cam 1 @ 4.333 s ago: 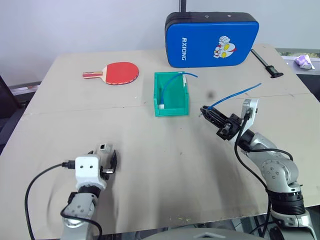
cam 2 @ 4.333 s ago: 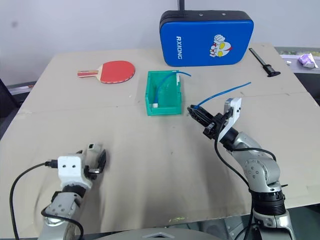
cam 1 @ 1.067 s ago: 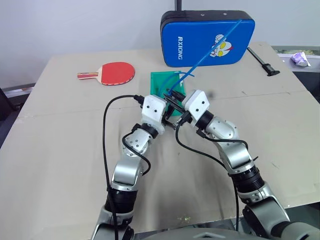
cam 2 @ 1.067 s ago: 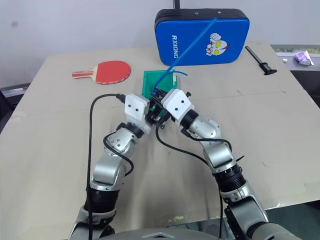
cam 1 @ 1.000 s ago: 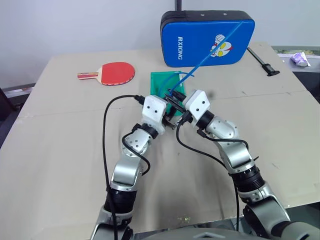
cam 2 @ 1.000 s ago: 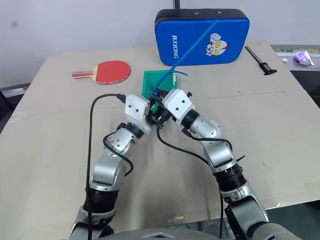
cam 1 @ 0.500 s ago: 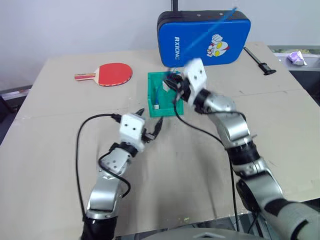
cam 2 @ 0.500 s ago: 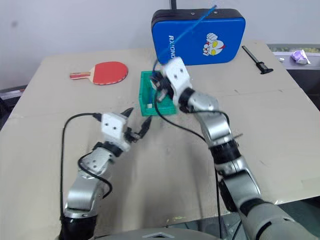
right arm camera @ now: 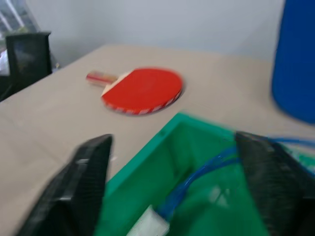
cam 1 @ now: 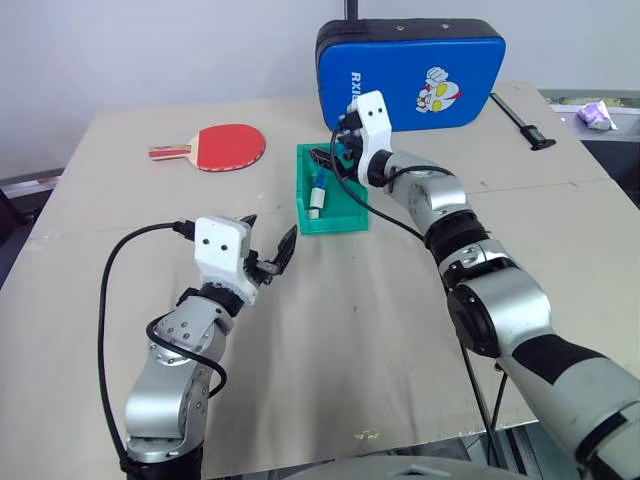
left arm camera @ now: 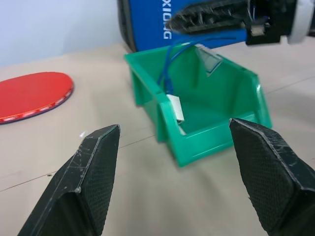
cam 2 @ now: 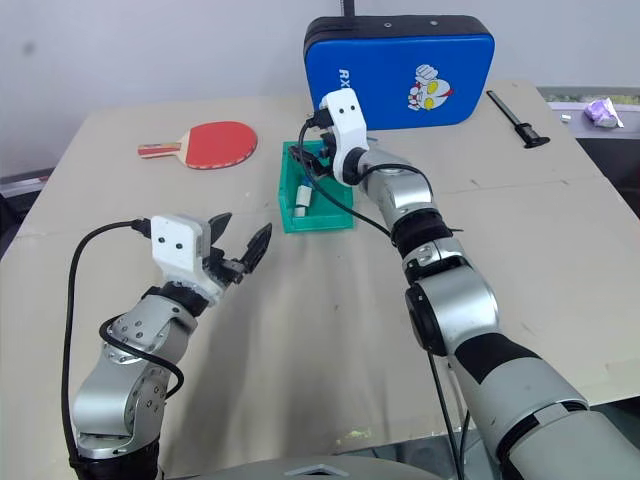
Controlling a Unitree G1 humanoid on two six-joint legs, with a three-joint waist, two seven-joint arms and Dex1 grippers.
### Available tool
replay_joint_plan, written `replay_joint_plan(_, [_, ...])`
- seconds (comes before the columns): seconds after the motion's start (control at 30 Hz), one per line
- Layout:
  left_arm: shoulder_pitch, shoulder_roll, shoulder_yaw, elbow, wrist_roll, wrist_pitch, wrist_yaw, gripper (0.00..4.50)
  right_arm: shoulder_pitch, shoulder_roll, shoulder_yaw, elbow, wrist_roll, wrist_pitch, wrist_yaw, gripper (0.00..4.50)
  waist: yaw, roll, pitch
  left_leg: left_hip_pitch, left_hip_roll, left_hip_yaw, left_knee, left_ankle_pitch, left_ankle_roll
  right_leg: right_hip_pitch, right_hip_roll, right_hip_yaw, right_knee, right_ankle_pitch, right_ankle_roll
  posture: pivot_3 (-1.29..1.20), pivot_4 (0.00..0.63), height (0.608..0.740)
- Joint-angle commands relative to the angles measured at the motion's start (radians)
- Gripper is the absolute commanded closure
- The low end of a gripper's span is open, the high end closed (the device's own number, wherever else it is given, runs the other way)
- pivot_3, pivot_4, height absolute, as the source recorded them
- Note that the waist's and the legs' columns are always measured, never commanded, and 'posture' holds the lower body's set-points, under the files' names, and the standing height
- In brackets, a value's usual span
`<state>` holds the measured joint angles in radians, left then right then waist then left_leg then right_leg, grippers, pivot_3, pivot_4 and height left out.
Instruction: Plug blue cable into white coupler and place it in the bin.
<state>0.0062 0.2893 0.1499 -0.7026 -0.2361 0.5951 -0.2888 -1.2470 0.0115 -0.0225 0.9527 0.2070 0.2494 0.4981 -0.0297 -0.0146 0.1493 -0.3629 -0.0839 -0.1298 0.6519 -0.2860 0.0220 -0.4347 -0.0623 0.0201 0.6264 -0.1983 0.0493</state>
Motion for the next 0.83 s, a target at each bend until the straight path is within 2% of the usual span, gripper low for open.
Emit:
replay_joint_plan(0.03, [0.011, 0.009, 0.0, -0.048, -0.012, -0.034, -0.004, 0.87, 0.023, -0.031, -0.011, -0.105, 0.0, -0.037, 0.029, 0.04, -0.004, 0.0, 0.0, 0.0, 0.0, 0.0, 0.0, 0.0, 0.0, 0.0, 0.0, 0.0, 0.0, 0.0, 0.0, 0.0, 0.15, 0.74])
replay_joint_plan(0.17, [0.063, 0.022, -0.006, -0.044, -0.005, -0.075, -0.026, 0.87, 0.228, -0.078, -0.004, -0.417, 0.054, -0.034, 0.123, 0.04, -0.005, 0.0, 0.0, 0.0, 0.0, 0.0, 0.0, 0.0, 0.0, 0.0, 0.0, 0.0, 0.0, 0.0, 0.0, 0.0, 0.15, 0.74])
replay_joint_plan(0.27, [0.15, 0.051, -0.025, -0.044, 0.021, -0.152, -0.064, 0.87, 0.552, -0.169, -0.017, -0.79, 0.155, -0.008, 0.243, 0.04, 0.0, 0.0, -0.001, -0.002, 0.0, -0.001, 0.0, 0.0, 0.0, 0.0, -0.001, 0.0, 0.0, 0.0, 0.0, 0.0, 0.15, 0.74])
replay_joint_plan(0.37, [0.248, 0.08, -0.036, -0.036, 0.027, -0.242, -0.118, 0.87, 0.887, -0.315, -0.071, -1.039, 0.242, 0.007, 0.361, 0.04, 0.021, 0.001, 0.0, -0.002, 0.0, -0.002, -0.001, -0.001, 0.001, 0.0, -0.002, 0.001, -0.001, 0.0, 0.0, 0.0, 0.15, 0.74])
replay_joint_plan(0.4, [0.276, 0.086, -0.034, -0.028, 0.024, -0.266, -0.131, 0.33, 0.988, -0.377, -0.079, -1.097, 0.266, 0.026, 0.413, 0.0, 0.023, 0.002, 0.0, -0.003, 0.0, -0.002, -0.001, -0.001, 0.002, 0.0, -0.003, 0.001, -0.002, 0.0, 0.0, 0.0, 0.15, 0.74])
replay_joint_plan(0.43, [0.308, 0.094, -0.034, -0.013, 0.027, -0.293, -0.146, 0.04, 1.083, -0.436, -0.092, -1.139, 0.29, 0.057, 0.451, 0.0, 0.027, 0.003, 0.001, -0.003, 0.0, -0.001, -0.001, -0.002, 0.003, 0.0, -0.003, 0.002, -0.003, 0.0, 0.001, 0.0, 0.15, 0.74])
replay_joint_plan(0.5, [0.364, 0.108, -0.036, 0.026, 0.04, -0.338, -0.168, 0.04, 1.227, -0.523, -0.105, -1.165, 0.274, 0.016, 0.505, 0.0, 0.017, 0.003, 0.001, -0.001, 0.0, 0.004, -0.001, -0.002, 0.004, 0.001, -0.003, 0.002, -0.004, -0.001, 0.001, 0.0, 0.15, 0.74])
replay_joint_plan(0.6, [0.436, 0.139, -0.052, 0.107, 0.076, -0.391, -0.203, 0.04, 1.352, -0.574, -0.126, -1.153, 0.24, -0.069, 0.536, 0.0, 0.012, 0.002, 0.002, 0.006, 0.004, 0.011, -0.001, -0.005, 0.009, 0.005, -0.001, 0.006, -0.002, -0.001, 0.002, 0.0, 0.15, 0.74])
replay_joint_plan(0.7, [0.486, 0.159, -0.069, 0.158, 0.058, -0.433, -0.26, 0.04, 1.403, -0.602, -0.12, -1.1, 0.163, -0.194, 0.54, 0.0, 0.013, 0.001, 0.005, 0.021, 0.011, 0.014, -0.001, -0.008, 0.011, 0.025, -0.001, 0.004, -0.002, -0.006, 0.001, 0.0, 0.15, 0.74])
replay_joint_plan(0.83, [0.502, 0.176, -0.082, 0.191, 0.053, -0.457, -0.297, 0.04, 1.424, -0.586, -0.125, -1.078, 0.184, -0.228, 0.536, 0.0, 0.017, -0.001, 0.006, 0.021, 0.018, 0.02, 0.002, -0.009, 0.008, 0.026, 0.0, -0.004, -0.003, -0.006, 0.002, 0.0, 0.15, 0.74])
